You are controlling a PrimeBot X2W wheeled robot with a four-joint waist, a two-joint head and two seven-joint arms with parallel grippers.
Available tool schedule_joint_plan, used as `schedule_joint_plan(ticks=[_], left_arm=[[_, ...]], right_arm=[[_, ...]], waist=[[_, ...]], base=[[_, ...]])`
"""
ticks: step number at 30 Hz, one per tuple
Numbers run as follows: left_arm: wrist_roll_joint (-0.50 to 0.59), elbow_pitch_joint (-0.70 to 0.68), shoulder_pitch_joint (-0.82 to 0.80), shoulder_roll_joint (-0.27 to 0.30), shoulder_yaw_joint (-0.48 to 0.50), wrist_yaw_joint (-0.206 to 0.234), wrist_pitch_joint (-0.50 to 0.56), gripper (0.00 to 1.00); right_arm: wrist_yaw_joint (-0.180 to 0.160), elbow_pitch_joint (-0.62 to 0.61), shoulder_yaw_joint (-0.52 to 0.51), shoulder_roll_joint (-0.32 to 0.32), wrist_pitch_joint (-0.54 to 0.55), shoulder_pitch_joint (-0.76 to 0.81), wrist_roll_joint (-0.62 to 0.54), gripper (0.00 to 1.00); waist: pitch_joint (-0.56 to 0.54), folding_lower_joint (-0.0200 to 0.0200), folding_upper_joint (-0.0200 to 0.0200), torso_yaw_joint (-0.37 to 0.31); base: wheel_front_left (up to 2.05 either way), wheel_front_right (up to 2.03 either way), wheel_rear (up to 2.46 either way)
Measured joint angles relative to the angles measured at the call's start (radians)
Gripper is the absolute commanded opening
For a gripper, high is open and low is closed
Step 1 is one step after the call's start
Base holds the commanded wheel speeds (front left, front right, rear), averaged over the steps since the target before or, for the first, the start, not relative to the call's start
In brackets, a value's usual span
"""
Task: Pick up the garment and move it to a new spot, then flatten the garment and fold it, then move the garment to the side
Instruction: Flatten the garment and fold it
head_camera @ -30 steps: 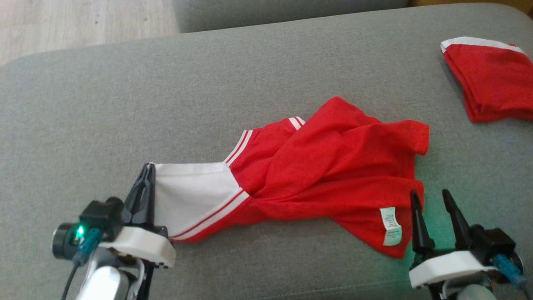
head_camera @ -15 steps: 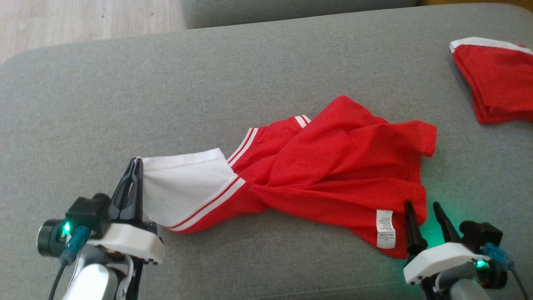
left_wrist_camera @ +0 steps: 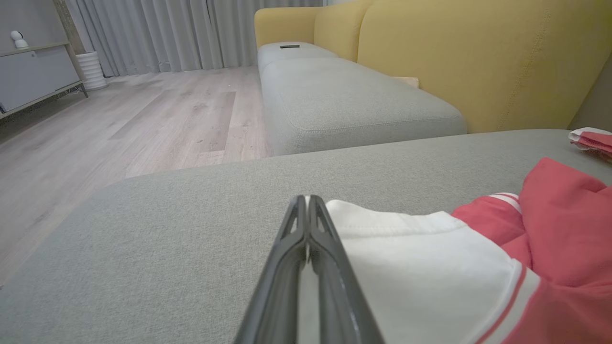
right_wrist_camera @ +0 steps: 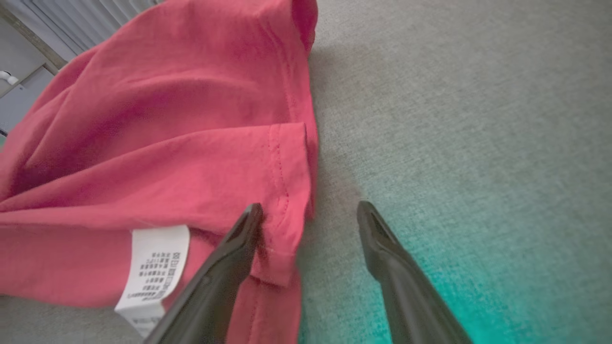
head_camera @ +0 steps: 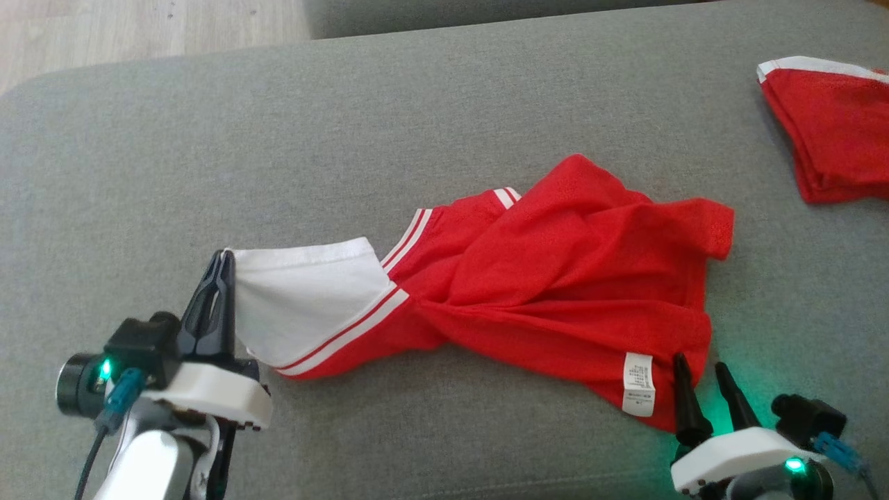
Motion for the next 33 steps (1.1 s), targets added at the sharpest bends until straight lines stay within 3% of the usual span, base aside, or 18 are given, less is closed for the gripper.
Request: schedule_joint_plan(ticks=[4,6,7,8,9,14,19,23,29,33], left_arm=[[0.000,0.000,0.000,0.002,0.000,0.000,-0.001,0.00],[0.000,0.000,0.000,0.004,0.000,0.000,-0.001,0.00],[0.000,0.000,0.000,0.004,0.000,0.000,-0.002,0.00],[0.000,0.000,0.000,0.004,0.000,0.000,-0.002,0.00],[0.000,0.001,0.000,0.004,-0.001,0.000,-0.002,0.00],[0.000,0.004,-0.001,0.004,-0.003,0.003,-0.006,0.00],[-0.002,0.005,-0.001,0.004,-0.003,0.003,-0.009,0.00],[-0.003,-0.008,-0.003,0.015,-0.002,0.003,-0.016,0.00],[-0.003,-0.100,-0.146,0.069,0.006,-0.047,-0.002,0.00],[-0.020,-0.137,-0.337,0.087,0.014,-0.100,0.051,0.00]], right_arm=[[0.000,-0.030,0.018,0.000,0.000,0.018,0.019,1.00],[0.000,-0.039,0.023,0.000,0.000,0.028,0.027,0.90],[0.000,-0.044,0.023,0.000,0.000,0.032,0.030,0.80],[0.000,-0.050,0.024,0.000,0.000,0.037,0.032,0.59],[0.000,-0.055,0.027,0.000,0.001,0.043,0.032,0.46],[0.000,-0.080,0.031,0.000,0.005,0.047,0.032,0.00],[0.000,-0.118,0.025,0.000,0.012,0.068,0.032,0.00],[0.000,-0.221,0.002,0.000,0.027,0.106,0.026,0.00],[0.000,-0.538,-0.054,-0.038,0.134,0.061,0.019,0.00],[0.000,-0.649,-0.082,-0.112,0.232,-0.125,0.048,0.00]], waist=[[0.001,0.0000,0.0000,0.001],[0.001,0.0000,0.0000,0.001],[0.001,0.0000,0.0000,0.002],[0.001,0.0000,0.0000,0.002],[0.001,0.0000,0.0000,0.003],[-0.003,0.0000,0.0000,0.005],[-0.010,0.0000,0.0000,0.006],[-0.020,0.0000,0.0000,0.006],[-0.002,0.0000,0.0000,-0.007],[0.039,0.0000,0.0000,-0.014]], base=[[0.00,0.00,0.00],[0.00,0.00,0.00],[0.00,0.00,0.00],[0.00,0.00,0.00],[0.00,0.00,0.00],[0.00,0.00,0.00],[0.00,0.00,0.00],[0.00,0.00,0.00],[0.00,0.00,0.00],[0.00,0.00,0.00]])
